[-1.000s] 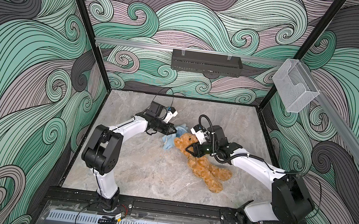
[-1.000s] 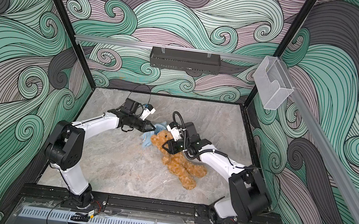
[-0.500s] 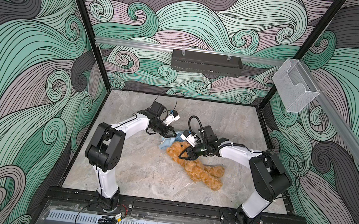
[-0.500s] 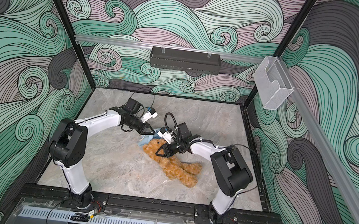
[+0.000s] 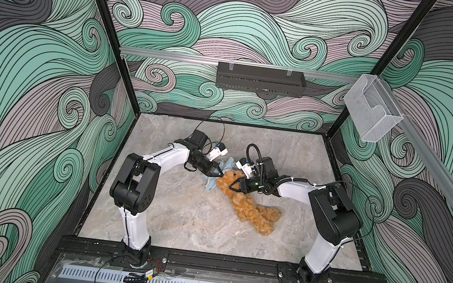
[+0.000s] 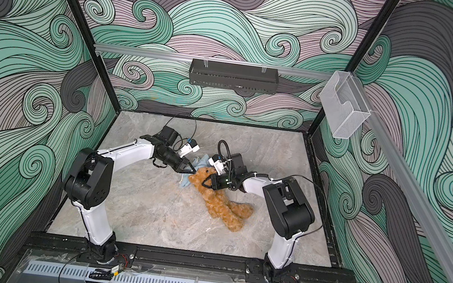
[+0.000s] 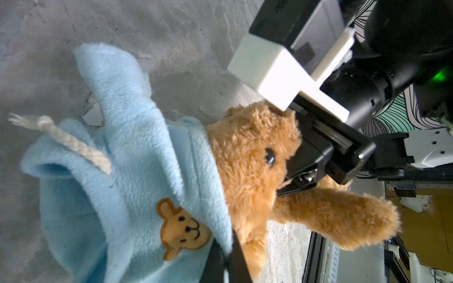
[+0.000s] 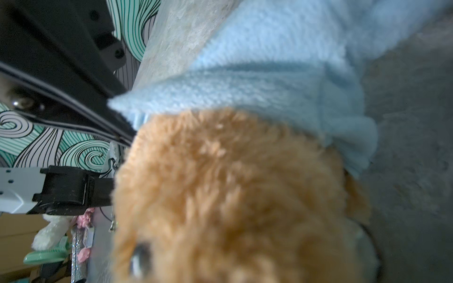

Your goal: Dress the teddy bear

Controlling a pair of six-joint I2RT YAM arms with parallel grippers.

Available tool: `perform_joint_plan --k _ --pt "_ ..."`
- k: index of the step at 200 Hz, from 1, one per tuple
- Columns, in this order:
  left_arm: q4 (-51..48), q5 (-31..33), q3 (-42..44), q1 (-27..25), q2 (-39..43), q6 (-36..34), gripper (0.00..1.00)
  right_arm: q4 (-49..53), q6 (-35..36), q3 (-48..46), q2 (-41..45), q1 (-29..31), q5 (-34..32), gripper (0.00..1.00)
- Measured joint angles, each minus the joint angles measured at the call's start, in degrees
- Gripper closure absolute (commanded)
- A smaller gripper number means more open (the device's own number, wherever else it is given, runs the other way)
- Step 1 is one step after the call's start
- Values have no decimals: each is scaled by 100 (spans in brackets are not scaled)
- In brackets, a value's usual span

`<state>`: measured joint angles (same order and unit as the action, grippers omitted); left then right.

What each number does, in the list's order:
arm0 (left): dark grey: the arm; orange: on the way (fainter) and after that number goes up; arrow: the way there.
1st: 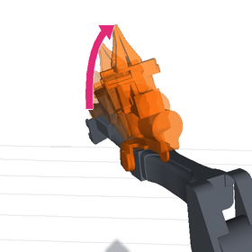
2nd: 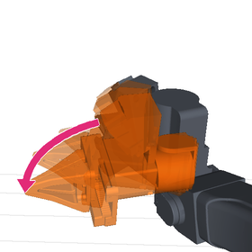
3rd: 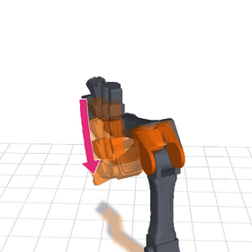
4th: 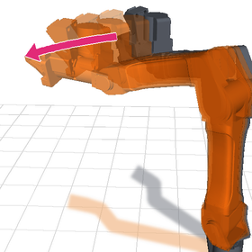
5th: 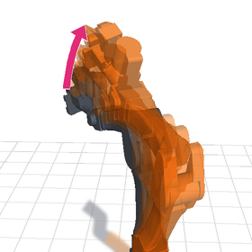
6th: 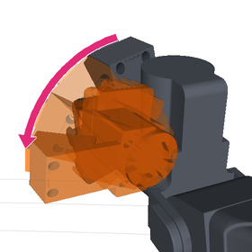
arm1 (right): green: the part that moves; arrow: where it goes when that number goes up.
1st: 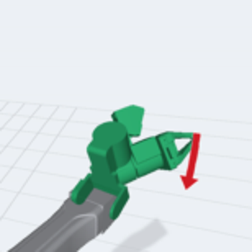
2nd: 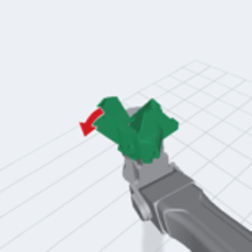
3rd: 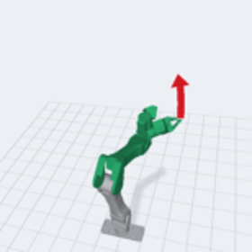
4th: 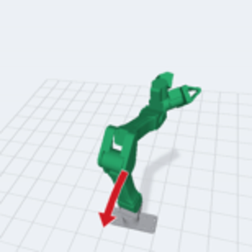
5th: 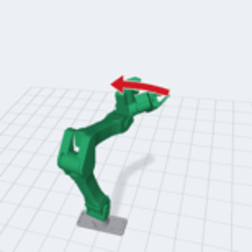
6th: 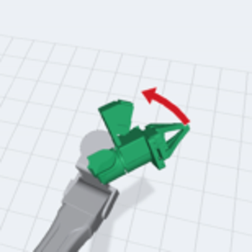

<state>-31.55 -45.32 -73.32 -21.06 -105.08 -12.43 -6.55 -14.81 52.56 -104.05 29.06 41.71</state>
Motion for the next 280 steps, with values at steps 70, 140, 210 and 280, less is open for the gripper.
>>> perform_joint_plan --k 70,140,210,280 --pt "-83 -87 0 -24 -11 9 100 -627 -1246 -313 33 245 -1438 75" --pt "417 -275 0 -153 -11 857 99 -1106 -1117 -463 98 658 -1856 72" --pt "1032 -184 -455 -201 -321 2068 97 -1921 -286 -896 302 787 -1257 73" --pt "1513 -354 -251 -398 -328 2680 97 -2465 -363 -896 116 756 -911 70"
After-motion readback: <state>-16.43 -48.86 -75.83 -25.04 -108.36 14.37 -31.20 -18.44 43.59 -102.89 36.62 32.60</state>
